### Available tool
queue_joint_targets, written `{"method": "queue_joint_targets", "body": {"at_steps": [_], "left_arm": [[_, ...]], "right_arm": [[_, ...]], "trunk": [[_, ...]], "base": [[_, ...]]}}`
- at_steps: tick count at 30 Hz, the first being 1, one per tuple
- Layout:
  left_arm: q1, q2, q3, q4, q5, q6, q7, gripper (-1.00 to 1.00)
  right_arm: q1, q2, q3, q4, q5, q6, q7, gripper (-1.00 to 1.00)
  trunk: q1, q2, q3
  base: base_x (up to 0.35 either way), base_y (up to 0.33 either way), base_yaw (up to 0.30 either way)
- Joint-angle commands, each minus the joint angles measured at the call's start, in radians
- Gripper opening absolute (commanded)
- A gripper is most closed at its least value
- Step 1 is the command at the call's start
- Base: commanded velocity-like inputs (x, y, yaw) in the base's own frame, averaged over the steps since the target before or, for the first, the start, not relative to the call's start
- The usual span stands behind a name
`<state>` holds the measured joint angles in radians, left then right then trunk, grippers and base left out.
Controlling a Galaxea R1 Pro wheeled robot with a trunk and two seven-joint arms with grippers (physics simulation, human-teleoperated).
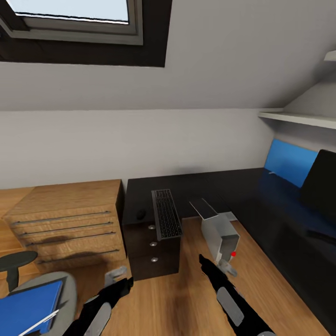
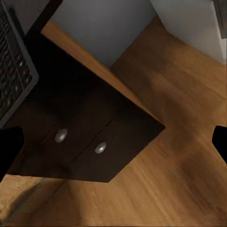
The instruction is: In the bedroom, organize the workspace by keeping the computer under the desk, ensuring the monitor is on the desk, placing the keyboard on the desk next to the monitor, placing the mouse on the desk next to the keyboard, moving the folder from the swivel chair onto the desk next to the mouse, stacking the notebook on top of the folder with the pen on top of the notebook, and positioning the swivel chair next to the desk.
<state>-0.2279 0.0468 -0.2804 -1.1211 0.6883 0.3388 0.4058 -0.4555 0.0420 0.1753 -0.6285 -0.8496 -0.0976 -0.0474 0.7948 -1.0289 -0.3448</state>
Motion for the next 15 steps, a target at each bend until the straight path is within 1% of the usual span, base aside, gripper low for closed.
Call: {"method": "queue_joint_targets", "body": {"at_steps": [1,3,5,6,7,10,14,15], "left_arm": [[-0.001,0.002,0.011,-0.03,0.012,0.026,0.018,1.0],[-0.001,0.002,0.055,-0.108,0.017,0.089,0.036,1.0],[-0.001,0.003,0.086,-0.171,0.019,0.115,0.043,1.0],[-0.001,0.004,0.092,-0.185,0.019,0.119,0.044,1.0],[-0.001,0.01,0.116,-0.218,0.021,0.127,0.046,1.0],[-0.001,0.018,0.146,-0.209,0.021,0.132,0.048,1.0],[-0.001,0.023,0.16,-0.185,0.02,0.134,0.048,1.0],[-0.001,0.022,0.16,-0.18,0.02,0.135,0.049,1.0]], "right_arm": [[-0.001,-0.001,0.006,-0.017,-0.046,0.006,-0.003,1.0],[-0.001,-0.002,0.006,-0.077,-0.168,0.062,0.001,1.0],[-0.001,-0.003,0.004,-0.12,-0.279,0.121,0.005,1.0],[-0.001,-0.005,0.003,-0.128,-0.302,0.133,0.006,1.0],[-0.002,-0.007,0.006,-0.147,-0.358,0.163,0.023,1.0],[-0.002,-0.007,0.008,-0.155,-0.399,0.188,0.067,1.0],[0.002,-0.011,0.008,-0.153,-0.415,0.197,0.135,1.0],[0.004,-0.007,0.017,-0.151,-0.417,0.198,0.147,1.0]], "trunk": [[0.004,-0.008,-0.005],[0.012,-0.022,-0.011],[0.019,-0.036,-0.017],[0.023,-0.043,-0.02],[0.027,-0.05,-0.023],[0.039,-0.071,-0.033],[0.054,-0.099,-0.045],[0.058,-0.106,-0.048]], "base": [[0.0,0.0,0.0],[0.0,0.0,0.0],[0.0,0.0,0.0],[0.0,0.0,0.0],[0.0,0.0,0.0],[0.0,0.0,0.0],[0.0,0.0,0.0],[0.0,0.0,0.0]]}}
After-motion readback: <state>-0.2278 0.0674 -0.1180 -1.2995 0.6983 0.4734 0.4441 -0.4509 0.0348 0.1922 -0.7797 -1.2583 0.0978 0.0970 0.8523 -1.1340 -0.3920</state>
